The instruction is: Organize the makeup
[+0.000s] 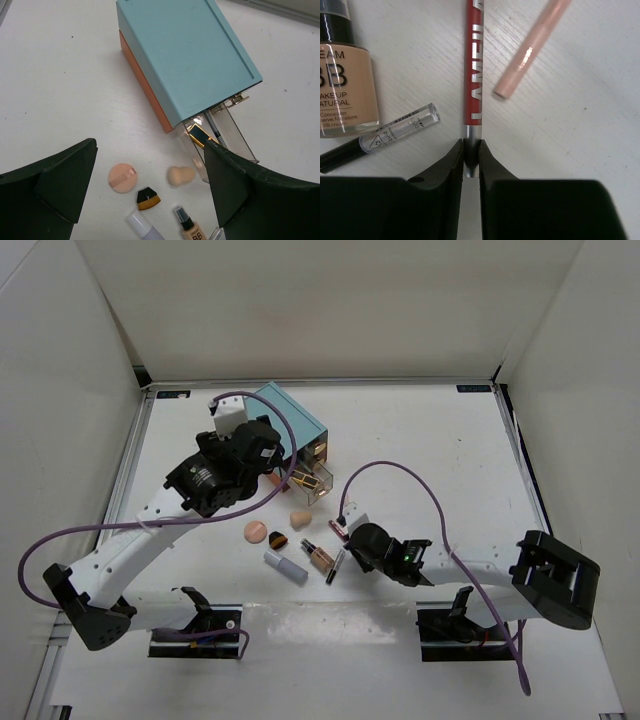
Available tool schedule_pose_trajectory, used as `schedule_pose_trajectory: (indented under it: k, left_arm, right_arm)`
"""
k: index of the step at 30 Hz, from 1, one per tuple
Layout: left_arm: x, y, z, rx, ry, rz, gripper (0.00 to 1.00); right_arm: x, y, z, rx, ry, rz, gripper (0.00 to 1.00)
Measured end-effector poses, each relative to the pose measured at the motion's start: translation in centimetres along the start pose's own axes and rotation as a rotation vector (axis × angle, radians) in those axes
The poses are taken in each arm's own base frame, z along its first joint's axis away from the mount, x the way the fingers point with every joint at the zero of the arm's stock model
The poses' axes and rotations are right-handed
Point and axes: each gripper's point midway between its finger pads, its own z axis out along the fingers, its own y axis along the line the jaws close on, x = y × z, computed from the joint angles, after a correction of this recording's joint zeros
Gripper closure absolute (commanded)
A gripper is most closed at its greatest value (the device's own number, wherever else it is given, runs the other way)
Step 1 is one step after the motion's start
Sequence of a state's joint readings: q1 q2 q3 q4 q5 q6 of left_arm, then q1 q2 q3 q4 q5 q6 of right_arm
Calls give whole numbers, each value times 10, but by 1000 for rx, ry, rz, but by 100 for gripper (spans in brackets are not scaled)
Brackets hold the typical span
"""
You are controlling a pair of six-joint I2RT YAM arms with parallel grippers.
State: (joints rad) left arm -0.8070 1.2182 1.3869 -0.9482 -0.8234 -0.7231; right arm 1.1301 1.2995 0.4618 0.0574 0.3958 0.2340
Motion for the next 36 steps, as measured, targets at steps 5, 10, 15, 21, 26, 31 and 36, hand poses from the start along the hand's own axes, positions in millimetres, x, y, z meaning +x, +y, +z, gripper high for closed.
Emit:
schedule_pose_trajectory:
  k: [5,10,15,21,26,31,36]
  left_arm:
    - [-7,-1,0,5,-21,2,2]
    - [-13,-6,1,20,-42,4,2]
    - [-14,-9,6,32,-52,3,2]
    - [-7,-8,19,41,-33,13,2]
    - [-10,-4,28,42,-31,7,2]
    - [-14,-1,36,46,-30,0,2]
    - [-13,4,42,35,-27,-1,2]
  right_arm:
    - [4,5,-5,-6,8,-20,90]
    - [5,12,-24,-40,46,-62,96]
    - [-35,6,-56,-18,-4,-50,100]
    - [-96,-17,-102,54,-87,5,100]
    - [-133,-47,-125,150,-78,-3,100]
    - [-185,-73,-114,160,-12,-64,100]
    - [-214,-80,-76,102,108,-130,100]
